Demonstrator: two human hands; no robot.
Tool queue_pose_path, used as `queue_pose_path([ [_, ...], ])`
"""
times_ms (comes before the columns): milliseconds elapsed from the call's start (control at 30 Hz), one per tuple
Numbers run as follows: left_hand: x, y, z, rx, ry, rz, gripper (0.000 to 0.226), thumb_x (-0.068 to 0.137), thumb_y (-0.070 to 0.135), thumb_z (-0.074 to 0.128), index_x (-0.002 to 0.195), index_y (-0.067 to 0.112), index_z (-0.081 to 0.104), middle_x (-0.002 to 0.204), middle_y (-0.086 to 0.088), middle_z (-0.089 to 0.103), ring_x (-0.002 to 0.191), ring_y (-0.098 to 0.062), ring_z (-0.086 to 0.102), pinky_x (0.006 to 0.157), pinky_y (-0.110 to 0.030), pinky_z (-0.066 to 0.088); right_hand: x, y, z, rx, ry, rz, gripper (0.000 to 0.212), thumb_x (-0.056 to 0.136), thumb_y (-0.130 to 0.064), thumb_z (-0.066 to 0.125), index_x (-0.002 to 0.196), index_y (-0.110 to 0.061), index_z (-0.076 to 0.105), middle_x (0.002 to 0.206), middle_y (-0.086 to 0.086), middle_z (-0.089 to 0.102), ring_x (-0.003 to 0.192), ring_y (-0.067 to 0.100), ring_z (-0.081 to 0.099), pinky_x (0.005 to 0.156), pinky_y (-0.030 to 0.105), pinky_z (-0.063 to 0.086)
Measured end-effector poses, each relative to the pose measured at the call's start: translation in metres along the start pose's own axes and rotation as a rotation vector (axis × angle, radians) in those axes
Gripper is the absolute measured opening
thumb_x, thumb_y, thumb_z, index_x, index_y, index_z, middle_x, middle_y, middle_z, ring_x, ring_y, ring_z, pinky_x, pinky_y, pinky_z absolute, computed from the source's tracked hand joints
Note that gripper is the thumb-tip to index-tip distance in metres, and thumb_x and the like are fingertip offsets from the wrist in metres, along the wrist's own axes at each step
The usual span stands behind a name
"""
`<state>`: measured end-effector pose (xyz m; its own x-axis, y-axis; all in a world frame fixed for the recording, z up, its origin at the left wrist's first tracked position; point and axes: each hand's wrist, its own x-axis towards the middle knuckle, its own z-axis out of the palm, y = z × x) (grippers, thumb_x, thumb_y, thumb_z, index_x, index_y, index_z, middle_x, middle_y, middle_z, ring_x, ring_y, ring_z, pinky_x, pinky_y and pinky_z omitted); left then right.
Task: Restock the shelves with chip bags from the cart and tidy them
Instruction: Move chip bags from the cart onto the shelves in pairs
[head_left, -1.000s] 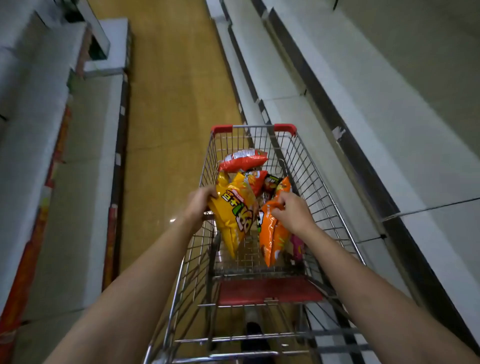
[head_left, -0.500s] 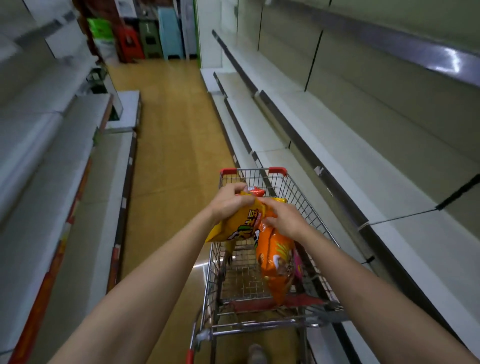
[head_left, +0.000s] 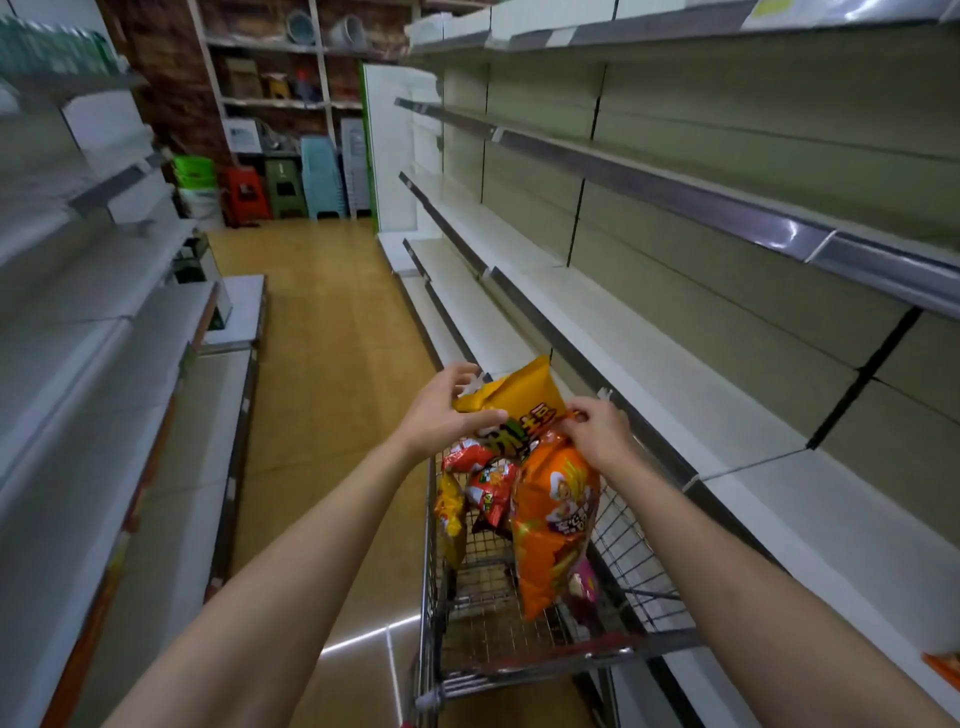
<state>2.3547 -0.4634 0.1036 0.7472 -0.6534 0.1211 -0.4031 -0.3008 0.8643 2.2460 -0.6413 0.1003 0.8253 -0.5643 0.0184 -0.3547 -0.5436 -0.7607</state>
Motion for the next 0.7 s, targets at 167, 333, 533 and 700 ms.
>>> queue_pose_path([
  [167, -0.009, -0.004, -0.013, -0.213, 0.000, -0.106, 0.121, 0.048, 0.062, 0.082, 0.145, 0.016, 0.029, 0.137, 0.004, 0.042, 0.125, -0.011, 0.041, 0.098, -0.026, 0.036, -0.005, -0.012, -0.024, 0.284, 0.015, 0.066, 0.010, 0.085, -0.014, 0.068, 0.089, -0.024, 0.068, 0.102, 0.009, 0.069, 0.089, 0.026, 0.067, 0.085, 0.042, 0.055],
  [333, -0.013, 0.014, 0.000, -0.329, -0.125, 0.053, 0.057, 0.063, 0.032, 0.086, 0.113, 0.020, 0.061, 0.109, 0.006, 0.071, 0.102, -0.009, 0.067, 0.087, -0.027, 0.053, -0.018, -0.027, -0.025, 0.408, -0.077, 0.015, 0.015, 0.085, -0.008, 0.067, 0.085, -0.023, 0.069, 0.093, 0.008, 0.071, 0.084, 0.026, 0.069, 0.080, 0.040, 0.056],
  [533, -0.015, 0.028, -0.002, -0.515, 0.154, 0.079, 0.033, 0.070, 0.009, 0.081, 0.097, 0.020, 0.066, 0.097, 0.003, 0.074, 0.094, -0.017, 0.070, 0.080, -0.031, 0.057, -0.028, -0.035, -0.038, 0.410, -0.039, -0.030, 0.024, 0.088, -0.012, 0.066, 0.111, -0.019, 0.067, 0.108, 0.005, 0.061, 0.099, 0.021, 0.060, 0.077, 0.033, 0.052],
  [700, -0.022, 0.017, -0.035, -0.634, 0.286, -0.012, 0.057, 0.059, 0.030, 0.082, 0.113, 0.019, 0.065, 0.108, 0.001, 0.073, 0.104, -0.022, 0.067, 0.093, -0.045, 0.051, -0.027, -0.025, -0.051, 0.433, 0.116, 0.088, 0.010, 0.094, -0.015, 0.058, 0.087, -0.012, 0.063, 0.095, 0.012, 0.060, 0.093, 0.028, 0.057, 0.077, 0.039, 0.051],
])
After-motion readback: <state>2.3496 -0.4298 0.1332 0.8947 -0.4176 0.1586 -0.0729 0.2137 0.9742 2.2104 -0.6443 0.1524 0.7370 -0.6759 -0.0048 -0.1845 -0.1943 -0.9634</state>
